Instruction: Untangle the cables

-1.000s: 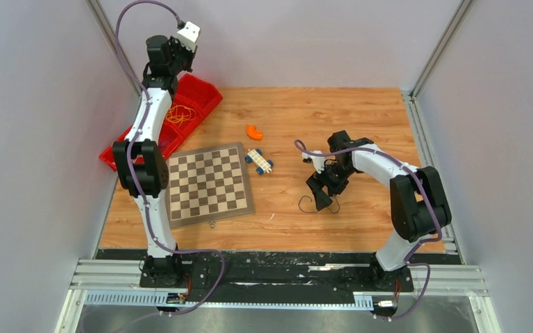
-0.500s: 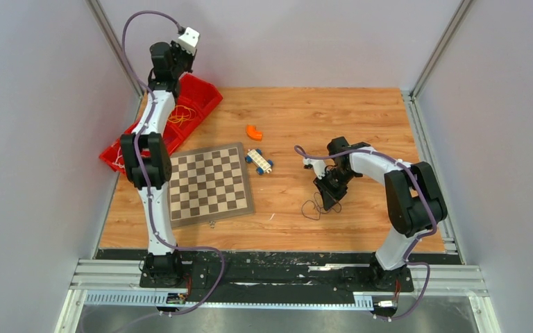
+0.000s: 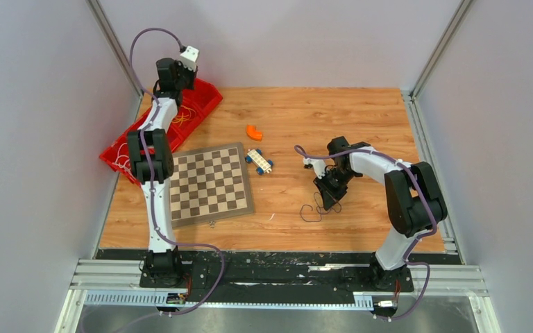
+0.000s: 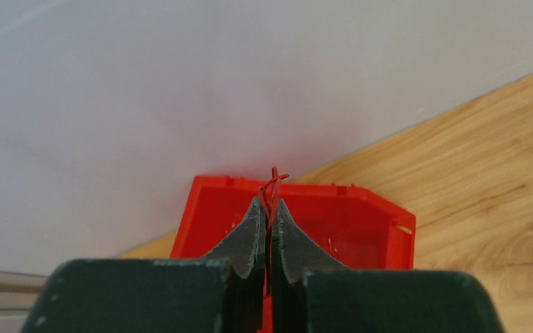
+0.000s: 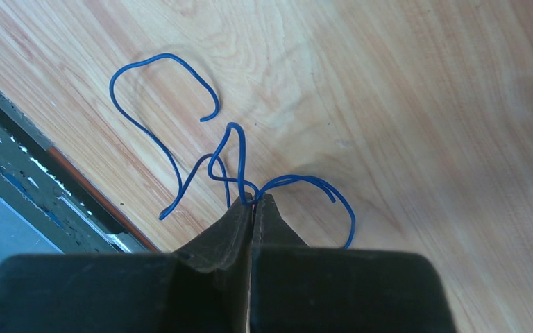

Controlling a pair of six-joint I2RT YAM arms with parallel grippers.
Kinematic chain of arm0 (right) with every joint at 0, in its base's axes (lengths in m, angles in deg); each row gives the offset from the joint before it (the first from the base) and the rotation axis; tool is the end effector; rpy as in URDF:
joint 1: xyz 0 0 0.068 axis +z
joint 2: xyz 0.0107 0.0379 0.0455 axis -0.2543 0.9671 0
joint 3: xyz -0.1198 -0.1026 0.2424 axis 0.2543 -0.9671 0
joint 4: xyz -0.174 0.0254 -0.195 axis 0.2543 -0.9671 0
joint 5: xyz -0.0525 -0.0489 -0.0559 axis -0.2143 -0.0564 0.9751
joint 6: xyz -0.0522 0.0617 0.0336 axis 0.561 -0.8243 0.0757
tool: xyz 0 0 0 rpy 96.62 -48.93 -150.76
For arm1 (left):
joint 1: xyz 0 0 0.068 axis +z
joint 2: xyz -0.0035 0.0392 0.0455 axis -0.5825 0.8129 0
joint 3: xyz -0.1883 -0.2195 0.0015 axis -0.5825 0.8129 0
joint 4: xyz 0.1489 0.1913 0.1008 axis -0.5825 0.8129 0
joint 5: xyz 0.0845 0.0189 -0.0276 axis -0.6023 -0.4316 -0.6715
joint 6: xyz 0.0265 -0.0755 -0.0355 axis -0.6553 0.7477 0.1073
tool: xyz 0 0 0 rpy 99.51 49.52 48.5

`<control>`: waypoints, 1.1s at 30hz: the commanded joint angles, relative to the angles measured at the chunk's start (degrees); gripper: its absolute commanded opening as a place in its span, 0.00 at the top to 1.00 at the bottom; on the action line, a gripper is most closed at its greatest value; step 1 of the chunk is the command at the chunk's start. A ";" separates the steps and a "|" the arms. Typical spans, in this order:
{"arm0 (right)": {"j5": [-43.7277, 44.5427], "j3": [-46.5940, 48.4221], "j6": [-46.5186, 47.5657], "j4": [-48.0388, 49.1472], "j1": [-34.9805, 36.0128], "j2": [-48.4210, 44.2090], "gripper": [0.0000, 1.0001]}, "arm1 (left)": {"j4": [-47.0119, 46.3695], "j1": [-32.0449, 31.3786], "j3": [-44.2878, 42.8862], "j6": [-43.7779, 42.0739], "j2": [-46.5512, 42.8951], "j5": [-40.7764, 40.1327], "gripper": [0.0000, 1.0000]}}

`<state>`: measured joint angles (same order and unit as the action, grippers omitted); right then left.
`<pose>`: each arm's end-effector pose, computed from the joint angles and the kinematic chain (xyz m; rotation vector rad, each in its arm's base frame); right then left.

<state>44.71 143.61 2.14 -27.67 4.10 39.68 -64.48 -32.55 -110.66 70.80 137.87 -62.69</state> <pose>0.2651 0.1255 0.1364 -1.2730 2.7558 0.6807 0.6275 0.0085 0.2573 0.4449 1.6873 -0.0367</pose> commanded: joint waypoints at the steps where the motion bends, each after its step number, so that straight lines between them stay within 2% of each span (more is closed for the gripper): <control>1: -0.66 2.44 -0.45 0.11 0.07 -0.56 1.00 | 4.18 1.61 -1.86 1.16 0.27 0.36 0.96; 9: -1.31 3.82 -0.73 -0.27 0.15 0.44 1.00 | 16.88 2.07 -5.44 -5.21 2.92 0.27 0.95; 10: -1.31 3.91 -0.79 -0.40 0.08 0.43 1.00 | 17.39 2.10 -5.56 -6.15 3.21 0.00 0.92; 12: -1.31 4.06 -0.85 -0.45 0.13 0.43 1.00 | 18.16 2.14 -5.44 -6.73 3.37 -0.77 0.78; 13: -1.43 4.16 -0.84 -0.49 0.07 0.36 1.00 | 17.77 2.17 -5.09 -6.31 3.27 -1.03 0.66; 19: -3.02 4.36 -1.33 -0.71 0.11 0.10 1.00 | 14.82 2.72 -5.28 -3.13 0.54 0.60 0.32; 21: -3.64 4.65 -1.75 -0.70 0.15 -0.29 1.00 | 14.71 2.73 -6.22 -2.35 -0.90 1.36 0.23; 27: -5.36 6.46 -3.02 -0.87 0.13 -3.09 1.00 | 17.06 2.73 -7.19 -0.36 -7.74 4.03 0.02; 33: -7.45 8.43 -3.95 -0.78 0.12 -5.72 1.00 | 19.66 2.69 -2.36 0.86 -18.97 7.22 0.00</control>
<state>40.54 148.82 -0.55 -28.72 4.10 37.61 -44.35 -30.28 -113.89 69.40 131.49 -59.15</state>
